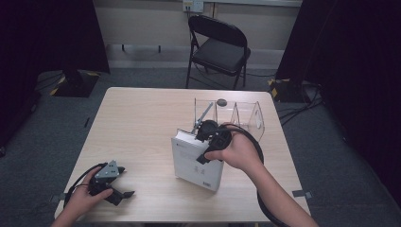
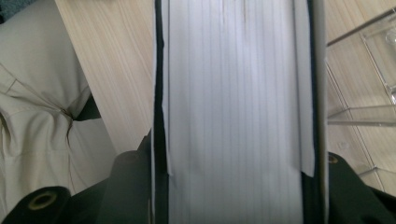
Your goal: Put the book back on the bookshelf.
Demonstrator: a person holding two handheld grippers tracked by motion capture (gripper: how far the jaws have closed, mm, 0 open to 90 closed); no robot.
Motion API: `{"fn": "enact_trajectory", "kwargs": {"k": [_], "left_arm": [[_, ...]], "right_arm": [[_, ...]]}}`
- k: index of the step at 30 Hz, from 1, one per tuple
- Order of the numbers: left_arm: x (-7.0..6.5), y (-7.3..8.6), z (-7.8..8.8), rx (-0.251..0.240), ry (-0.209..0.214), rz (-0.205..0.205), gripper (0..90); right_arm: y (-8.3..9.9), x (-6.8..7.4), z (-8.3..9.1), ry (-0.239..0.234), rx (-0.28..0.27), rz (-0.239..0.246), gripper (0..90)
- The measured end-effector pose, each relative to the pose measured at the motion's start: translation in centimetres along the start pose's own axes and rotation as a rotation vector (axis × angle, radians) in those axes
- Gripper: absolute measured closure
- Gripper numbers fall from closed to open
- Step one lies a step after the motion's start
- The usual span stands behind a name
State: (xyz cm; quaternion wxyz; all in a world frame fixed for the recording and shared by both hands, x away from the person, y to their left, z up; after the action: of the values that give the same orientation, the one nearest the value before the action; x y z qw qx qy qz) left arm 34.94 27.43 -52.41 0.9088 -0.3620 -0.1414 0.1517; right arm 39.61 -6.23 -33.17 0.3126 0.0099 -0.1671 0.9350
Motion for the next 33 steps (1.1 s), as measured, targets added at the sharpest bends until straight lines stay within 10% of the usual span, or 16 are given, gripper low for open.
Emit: {"fn": "enact_trajectory", "kwargs": {"k": [33], "left_arm": [[0.0,0.0,0.0,0.001,0.002,-0.003,0.0]], "right_arm": [[4.9,-2.5,3.0,0.035,0.014,-0.113,52.2]]}}
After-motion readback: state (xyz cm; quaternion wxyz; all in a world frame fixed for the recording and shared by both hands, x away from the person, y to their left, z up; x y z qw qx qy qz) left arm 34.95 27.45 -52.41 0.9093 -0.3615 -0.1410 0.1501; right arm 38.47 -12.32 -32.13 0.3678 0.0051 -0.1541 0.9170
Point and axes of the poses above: each handheld gripper's, and its own axes: z roughly backward along the jaws, y roughly out of its underside, x roughly to its left, the point moved 3 cm from there along -z, roughly forward along the jaws, and after that the axes turned 13 degrees about -z, right-handed, at the moved point
